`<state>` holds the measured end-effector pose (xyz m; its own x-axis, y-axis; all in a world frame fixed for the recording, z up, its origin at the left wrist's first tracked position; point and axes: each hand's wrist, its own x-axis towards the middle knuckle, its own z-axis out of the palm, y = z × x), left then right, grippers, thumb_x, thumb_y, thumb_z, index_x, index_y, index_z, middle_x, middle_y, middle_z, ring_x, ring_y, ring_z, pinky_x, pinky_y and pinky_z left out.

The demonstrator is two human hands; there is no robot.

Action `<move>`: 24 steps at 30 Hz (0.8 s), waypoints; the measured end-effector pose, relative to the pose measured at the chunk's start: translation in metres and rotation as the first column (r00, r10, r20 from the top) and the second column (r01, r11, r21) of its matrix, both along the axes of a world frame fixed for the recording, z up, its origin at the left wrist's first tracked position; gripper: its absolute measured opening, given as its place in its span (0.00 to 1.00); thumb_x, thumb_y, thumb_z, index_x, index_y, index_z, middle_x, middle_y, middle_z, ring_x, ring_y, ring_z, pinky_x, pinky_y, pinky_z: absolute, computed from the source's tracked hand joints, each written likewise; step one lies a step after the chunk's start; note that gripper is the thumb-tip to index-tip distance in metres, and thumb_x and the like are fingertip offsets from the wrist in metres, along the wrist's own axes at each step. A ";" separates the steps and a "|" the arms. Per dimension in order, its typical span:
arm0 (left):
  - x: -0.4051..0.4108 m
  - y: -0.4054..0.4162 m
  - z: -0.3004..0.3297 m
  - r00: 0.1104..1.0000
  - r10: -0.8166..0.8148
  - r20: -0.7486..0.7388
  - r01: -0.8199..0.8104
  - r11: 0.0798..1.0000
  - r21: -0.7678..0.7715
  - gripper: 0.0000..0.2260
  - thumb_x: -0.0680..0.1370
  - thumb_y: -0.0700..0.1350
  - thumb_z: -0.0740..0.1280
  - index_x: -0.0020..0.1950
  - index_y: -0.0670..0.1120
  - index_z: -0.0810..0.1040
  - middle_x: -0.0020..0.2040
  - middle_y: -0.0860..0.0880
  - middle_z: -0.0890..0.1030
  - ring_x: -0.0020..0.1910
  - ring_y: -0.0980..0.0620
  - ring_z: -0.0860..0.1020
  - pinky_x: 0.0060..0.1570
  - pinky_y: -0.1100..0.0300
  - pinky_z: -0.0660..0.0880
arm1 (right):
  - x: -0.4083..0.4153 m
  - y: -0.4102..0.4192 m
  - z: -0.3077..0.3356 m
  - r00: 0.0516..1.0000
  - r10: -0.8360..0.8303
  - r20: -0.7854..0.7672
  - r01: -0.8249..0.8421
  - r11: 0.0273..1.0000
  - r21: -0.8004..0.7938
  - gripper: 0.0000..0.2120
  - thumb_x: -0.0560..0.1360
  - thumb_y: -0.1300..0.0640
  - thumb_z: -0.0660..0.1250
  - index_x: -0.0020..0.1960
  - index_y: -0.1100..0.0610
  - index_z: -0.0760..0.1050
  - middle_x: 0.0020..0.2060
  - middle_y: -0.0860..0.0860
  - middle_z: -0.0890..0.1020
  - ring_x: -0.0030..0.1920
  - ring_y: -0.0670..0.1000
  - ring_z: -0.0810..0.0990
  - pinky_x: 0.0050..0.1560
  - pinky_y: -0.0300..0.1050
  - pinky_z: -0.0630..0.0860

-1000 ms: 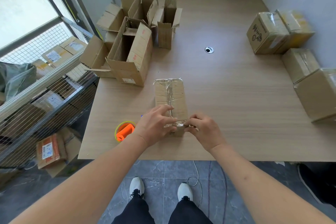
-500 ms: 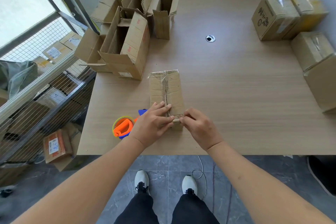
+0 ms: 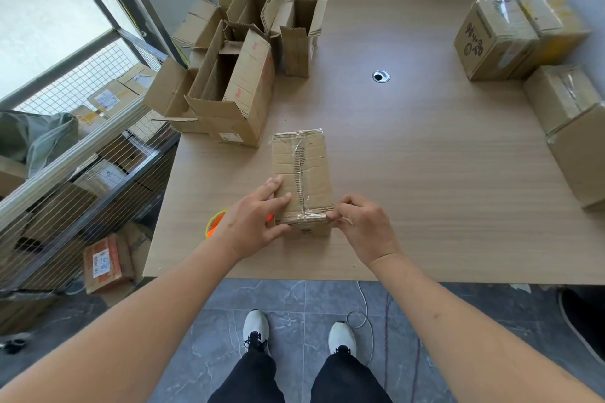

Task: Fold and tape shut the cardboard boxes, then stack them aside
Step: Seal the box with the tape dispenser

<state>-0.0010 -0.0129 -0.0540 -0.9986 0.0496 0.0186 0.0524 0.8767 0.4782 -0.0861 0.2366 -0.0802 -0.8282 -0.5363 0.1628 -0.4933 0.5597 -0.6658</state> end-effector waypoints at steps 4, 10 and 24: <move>-0.002 0.004 -0.005 1.000 -0.007 -0.016 0.007 1.000 -0.006 0.28 0.72 0.44 0.80 0.70 0.43 0.79 0.79 0.42 0.66 0.78 0.44 0.65 0.73 0.47 0.68 | 0.003 -0.002 -0.003 1.000 -0.020 -0.008 0.020 1.000 -0.002 0.10 0.69 0.66 0.78 0.43 0.53 0.82 0.42 0.45 0.79 0.38 0.53 0.79 0.37 0.53 0.80; -0.001 0.023 -0.007 0.999 0.036 -0.030 -0.035 0.999 0.031 0.30 0.70 0.46 0.81 0.69 0.40 0.79 0.77 0.38 0.68 0.77 0.39 0.65 0.74 0.44 0.67 | 0.008 0.004 0.017 0.998 0.033 -0.062 -0.026 0.994 0.103 0.18 0.67 0.61 0.81 0.54 0.53 0.82 0.53 0.49 0.76 0.50 0.51 0.78 0.46 0.46 0.79; -0.012 0.043 0.003 1.000 -0.018 -0.014 0.017 0.992 -0.128 0.30 0.64 0.52 0.84 0.63 0.47 0.83 0.69 0.44 0.79 0.68 0.40 0.76 0.56 0.45 0.82 | -0.003 0.005 0.030 0.995 -0.078 -0.057 0.091 0.955 0.284 0.11 0.68 0.70 0.73 0.38 0.55 0.77 0.41 0.49 0.77 0.39 0.54 0.78 0.38 0.40 0.64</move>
<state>-0.0127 0.0297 -0.0507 -0.9972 0.0699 0.0257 0.0744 0.9293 0.3617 -0.0890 0.2419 -0.0501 -0.8678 -0.4944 0.0505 -0.4616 0.7642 -0.4504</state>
